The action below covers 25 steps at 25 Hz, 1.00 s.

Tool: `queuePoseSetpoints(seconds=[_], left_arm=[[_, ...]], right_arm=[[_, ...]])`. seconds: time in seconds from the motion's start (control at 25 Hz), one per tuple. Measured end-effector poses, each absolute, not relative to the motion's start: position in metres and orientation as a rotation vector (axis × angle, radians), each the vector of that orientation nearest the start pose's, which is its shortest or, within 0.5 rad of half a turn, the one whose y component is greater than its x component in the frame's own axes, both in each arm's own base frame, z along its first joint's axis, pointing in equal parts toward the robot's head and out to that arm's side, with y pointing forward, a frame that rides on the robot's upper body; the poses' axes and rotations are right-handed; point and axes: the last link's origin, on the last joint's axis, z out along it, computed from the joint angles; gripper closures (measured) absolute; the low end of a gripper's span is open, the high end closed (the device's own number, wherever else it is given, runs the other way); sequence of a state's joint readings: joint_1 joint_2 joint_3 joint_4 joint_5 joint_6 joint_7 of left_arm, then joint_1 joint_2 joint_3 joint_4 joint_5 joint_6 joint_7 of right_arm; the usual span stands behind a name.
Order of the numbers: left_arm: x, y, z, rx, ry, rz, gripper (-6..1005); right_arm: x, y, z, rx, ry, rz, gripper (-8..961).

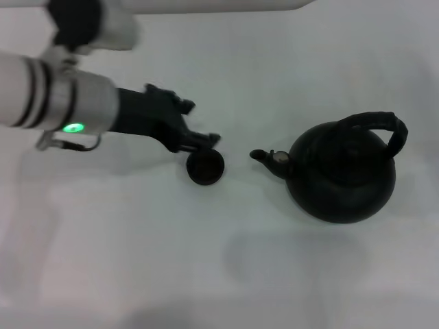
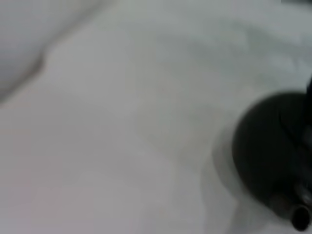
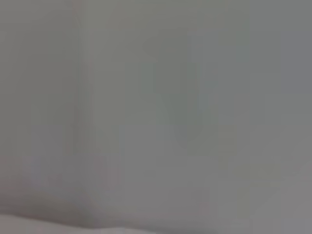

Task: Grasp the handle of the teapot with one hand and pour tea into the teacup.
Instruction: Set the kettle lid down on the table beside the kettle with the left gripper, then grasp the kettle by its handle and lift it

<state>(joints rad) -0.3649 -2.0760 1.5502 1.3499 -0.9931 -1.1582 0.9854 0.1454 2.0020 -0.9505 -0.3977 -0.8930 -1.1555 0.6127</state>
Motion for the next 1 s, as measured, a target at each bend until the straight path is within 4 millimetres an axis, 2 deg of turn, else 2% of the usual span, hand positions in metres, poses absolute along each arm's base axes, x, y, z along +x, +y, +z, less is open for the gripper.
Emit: queuePoseSetpoints(seconds=[0.12, 0.28, 0.48, 0.64, 0.84, 1.0], left_arm=[[-0.199, 0.329, -0.023, -2.706, -0.604, -0.196, 217], [-0.232, 0.322, -0.003, -2.605, -0.636, -0.421, 217], [-0.272, 0.308, 0.02, -2.415, -0.637, -0.713, 218], [-0.296, 0.295, 0.029, -2.31, -0.643, -0.812, 218], [-0.307, 0.29, 0.029, -2.275, -0.675, -0.818, 219], [-0.308, 0.29, 0.027, -2.273, -0.668, -0.815, 220]], right_arm=[[0.395, 0.255, 0.082, -1.85, 0.583, 0.514, 88], [0.375, 0.239, 0.095, -1.988, 0.584, 0.401, 98], [0.357, 0.22, 0.099, -2.125, 0.6, 0.339, 114], [0.347, 0.203, 0.1, -2.224, 0.636, 0.353, 118], [0.334, 0.189, 0.097, -2.332, 0.695, 0.416, 124], [0.325, 0.19, 0.085, -2.408, 0.724, 0.48, 130]])
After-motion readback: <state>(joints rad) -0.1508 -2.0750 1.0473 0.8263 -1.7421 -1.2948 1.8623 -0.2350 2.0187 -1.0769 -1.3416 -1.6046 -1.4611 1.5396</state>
